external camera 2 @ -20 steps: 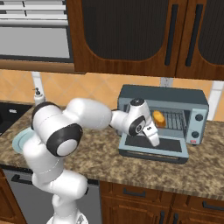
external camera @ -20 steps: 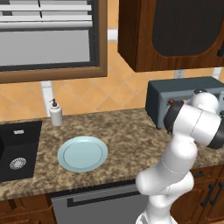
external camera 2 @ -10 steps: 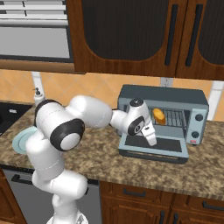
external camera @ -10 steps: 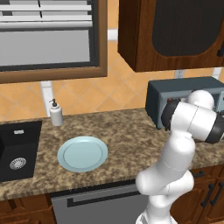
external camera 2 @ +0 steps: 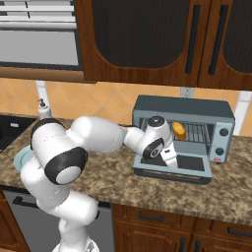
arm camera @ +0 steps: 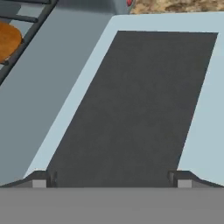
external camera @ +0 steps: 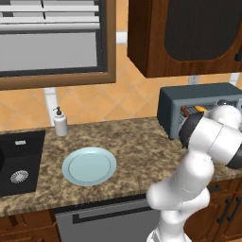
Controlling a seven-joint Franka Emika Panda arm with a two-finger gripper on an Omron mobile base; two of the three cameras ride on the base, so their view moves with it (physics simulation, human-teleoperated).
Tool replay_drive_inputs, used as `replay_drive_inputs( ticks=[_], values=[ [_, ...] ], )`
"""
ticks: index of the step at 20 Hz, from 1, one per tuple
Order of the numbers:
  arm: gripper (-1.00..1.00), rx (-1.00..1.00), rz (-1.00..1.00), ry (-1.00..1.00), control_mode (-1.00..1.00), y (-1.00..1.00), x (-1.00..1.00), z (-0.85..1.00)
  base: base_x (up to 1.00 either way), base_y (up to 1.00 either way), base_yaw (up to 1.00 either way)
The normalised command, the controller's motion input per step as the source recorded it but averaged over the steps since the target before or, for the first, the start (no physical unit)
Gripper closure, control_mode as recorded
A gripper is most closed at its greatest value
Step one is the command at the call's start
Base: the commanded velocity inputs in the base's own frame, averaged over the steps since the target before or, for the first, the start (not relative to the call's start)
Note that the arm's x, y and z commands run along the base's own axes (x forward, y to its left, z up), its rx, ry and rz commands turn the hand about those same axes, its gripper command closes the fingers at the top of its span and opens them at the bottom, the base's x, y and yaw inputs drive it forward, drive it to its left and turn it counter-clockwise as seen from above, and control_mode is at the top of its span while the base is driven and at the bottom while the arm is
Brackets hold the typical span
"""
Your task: Pick up the kebab skewer and baguette bread, and place them inside the toaster oven. Close the toaster oven door and start by setting the timer.
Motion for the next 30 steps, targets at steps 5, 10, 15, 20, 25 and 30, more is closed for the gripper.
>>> replay_drive_inputs(
  ticks=[5, 10, 15, 20, 25, 30],
  values=[
    [-1.00, 0.00, 0.15, 0.06, -1.00, 0.03, -0.78, 0.21, 0.00, 0.00, 0.00],
    [-1.00, 0.00, 0.33, 0.09, -1.00, 0.38, -0.79, 0.01, 0.00, 0.00, 0.00],
    [-1.00, -0.05, 0.38, 0.07, -1.00, 0.61, -0.24, 0.00, 0.00, 0.00, 0.00],
    [-1.00, -0.08, 0.21, 0.01, -1.00, 0.63, -0.21, -0.06, 0.00, 0.00, 0.00],
    [-1.00, -0.08, 0.08, 0.00, -1.00, 0.38, -0.10, -0.43, 0.00, 0.00, 0.00],
    [-1.00, -0.11, 0.07, 0.00, -1.00, 0.02, 0.12, -0.28, 0.00, 0.00, 0.00]
  ],
)
